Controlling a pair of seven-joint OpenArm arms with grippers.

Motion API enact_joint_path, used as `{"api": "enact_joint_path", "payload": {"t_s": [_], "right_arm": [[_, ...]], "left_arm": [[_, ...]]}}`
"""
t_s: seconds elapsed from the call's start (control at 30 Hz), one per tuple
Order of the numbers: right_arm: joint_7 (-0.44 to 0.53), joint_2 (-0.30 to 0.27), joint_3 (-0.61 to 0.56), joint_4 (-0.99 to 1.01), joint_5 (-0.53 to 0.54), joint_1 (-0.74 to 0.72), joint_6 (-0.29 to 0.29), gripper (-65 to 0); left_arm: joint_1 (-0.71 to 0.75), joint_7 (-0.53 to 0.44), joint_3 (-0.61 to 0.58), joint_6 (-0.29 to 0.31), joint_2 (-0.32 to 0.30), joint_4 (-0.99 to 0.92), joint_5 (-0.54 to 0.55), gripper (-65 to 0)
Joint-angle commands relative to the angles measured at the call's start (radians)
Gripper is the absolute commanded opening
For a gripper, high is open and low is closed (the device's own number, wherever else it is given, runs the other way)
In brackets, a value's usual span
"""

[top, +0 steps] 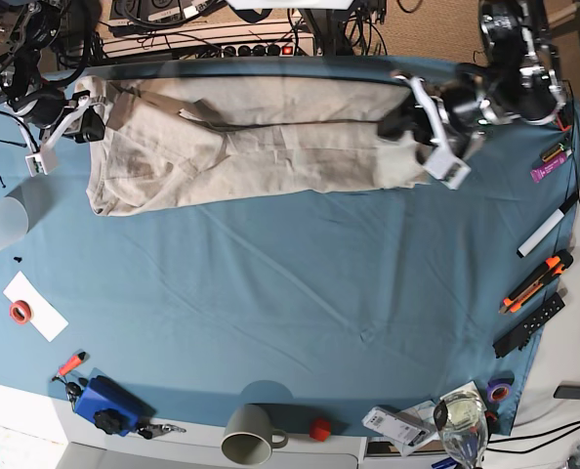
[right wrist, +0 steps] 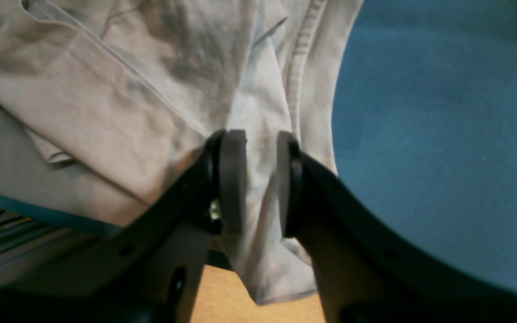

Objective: Fold the T-shirt properly
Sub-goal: 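Carry the strip end with the left gripper toward the right gripper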

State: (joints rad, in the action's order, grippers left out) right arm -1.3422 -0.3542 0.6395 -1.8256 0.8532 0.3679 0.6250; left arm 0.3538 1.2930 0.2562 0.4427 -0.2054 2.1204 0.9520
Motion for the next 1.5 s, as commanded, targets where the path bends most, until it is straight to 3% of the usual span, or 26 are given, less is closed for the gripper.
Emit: {"api": "enact_joint_path", "payload": {"t_s": [0.0, 0.17, 0.33, 0.5, 0.63, 0.77, 0.9, 0.97, 1.23, 1.33, 1.47], "right_arm": [[0.019, -0.020, 0.010, -0.016, 0.010, -0.005, 0.000, -52.0], [0.019, -0.020, 0.010, -0.016, 0.009, -0.005, 0.000, -52.0], [0.019, -0.020, 0.010, -0.016, 0.005, -0.005, 0.000, -52.0], [0.019, -0.020, 0.010, -0.016, 0.006, -0.005, 0.000, -52.0], [0.020, -0.020, 0.010, -0.016, 0.006, -0.005, 0.000, -52.0], [0.019, -0.020, 0.010, -0.016, 0.006, -0.005, 0.000, -52.0], [0.019, -0.020, 0.010, -0.016, 0.005, -0.005, 0.000, -52.0], [0.019, -0.020, 0.010, -0.016, 0.006, -0.005, 0.000, -52.0], [0.020, -0.020, 0.010, -0.016, 0.006, -0.005, 0.000, -52.0], [0.026, -0.020, 0.010, -0.016, 0.006, -0.005, 0.000, -52.0], [0.034, -0.021, 0.010, -0.016, 0.006, -0.005, 0.002, -52.0]], "left_arm": [[-0.011, -0.034, -0.027, 0.000, 0.002, 0.016, -0.001, -65.0], [-0.054, -0.082, -0.176, -0.005, 0.069, 0.015, -0.118, -65.0], [-0.085, -0.124, -0.316, -0.070, 0.124, -0.004, -0.298, -65.0], [-0.090, -0.156, -0.424, -0.097, 0.131, -0.009, -0.379, -65.0], [-0.090, -0.219, -0.494, -0.156, 0.137, -0.009, -0.468, -65.0], [-0.090, -0.238, -0.516, -0.156, 0.166, -0.009, -0.525, -65.0], [-0.088, -0.240, -0.516, -0.155, 0.183, -0.009, -0.526, -38.7], [-0.087, -0.240, -0.516, -0.156, 0.189, -0.009, -0.525, -32.5], [-0.088, -0.198, -0.515, -0.161, 0.189, 0.020, -0.522, -32.6], [-0.085, -0.186, -0.515, -0.191, 0.189, 0.045, -0.538, -33.2], [-0.072, -0.144, -0.515, -0.246, 0.188, 0.059, -0.630, -38.8]]}}
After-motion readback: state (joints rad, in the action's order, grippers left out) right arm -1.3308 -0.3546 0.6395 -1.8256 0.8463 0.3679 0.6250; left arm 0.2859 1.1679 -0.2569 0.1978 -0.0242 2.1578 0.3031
